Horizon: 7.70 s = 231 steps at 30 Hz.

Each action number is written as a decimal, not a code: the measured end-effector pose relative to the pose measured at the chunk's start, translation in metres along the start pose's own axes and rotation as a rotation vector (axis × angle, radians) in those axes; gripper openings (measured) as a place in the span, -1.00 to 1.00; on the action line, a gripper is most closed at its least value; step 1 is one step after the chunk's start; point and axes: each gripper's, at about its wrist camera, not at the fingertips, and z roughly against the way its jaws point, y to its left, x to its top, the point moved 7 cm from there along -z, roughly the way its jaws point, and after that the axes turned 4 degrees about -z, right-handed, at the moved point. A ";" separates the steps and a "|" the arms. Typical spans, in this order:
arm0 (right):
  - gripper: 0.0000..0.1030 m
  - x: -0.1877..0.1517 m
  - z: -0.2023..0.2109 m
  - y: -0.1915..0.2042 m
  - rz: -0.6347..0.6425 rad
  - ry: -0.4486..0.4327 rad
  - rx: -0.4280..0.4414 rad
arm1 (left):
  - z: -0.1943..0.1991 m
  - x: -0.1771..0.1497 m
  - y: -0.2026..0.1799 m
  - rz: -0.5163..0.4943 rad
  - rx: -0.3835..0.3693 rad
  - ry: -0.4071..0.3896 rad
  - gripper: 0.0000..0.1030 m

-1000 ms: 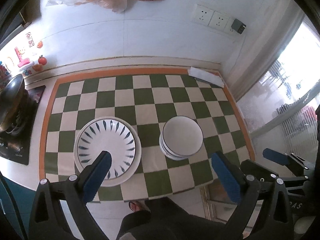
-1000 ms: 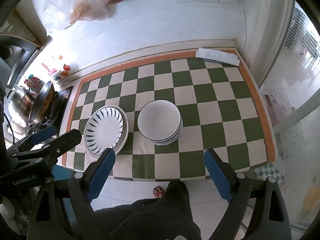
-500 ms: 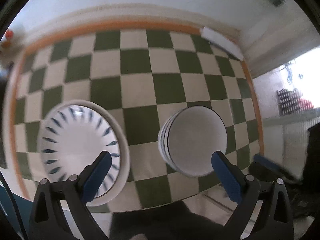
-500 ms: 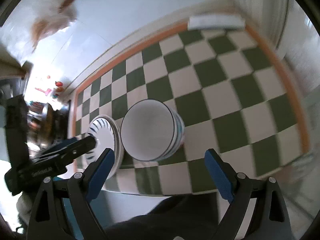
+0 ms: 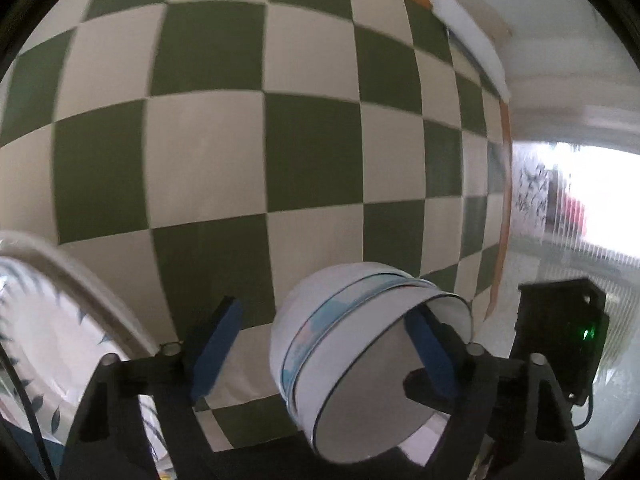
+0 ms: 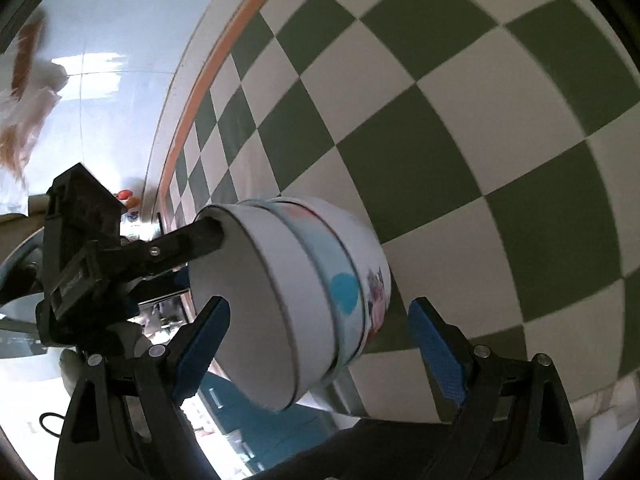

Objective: Organize plates and bowls

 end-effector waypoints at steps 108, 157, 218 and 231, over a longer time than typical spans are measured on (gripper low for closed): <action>-0.03 -0.063 -0.171 0.168 0.239 0.253 -0.103 | 0.105 -0.066 0.188 0.165 -0.043 -0.097 0.01; 0.92 -0.158 0.012 0.234 0.570 -0.446 -0.495 | 0.244 -0.170 0.123 -0.076 0.431 -0.658 0.99; 0.97 -0.514 0.207 0.213 0.713 -0.825 -0.421 | 0.318 -0.513 0.032 -0.083 0.576 -0.999 0.99; 0.97 -0.510 0.208 0.217 0.699 -0.838 -0.430 | 0.329 -0.516 0.037 -0.081 0.569 -1.009 0.99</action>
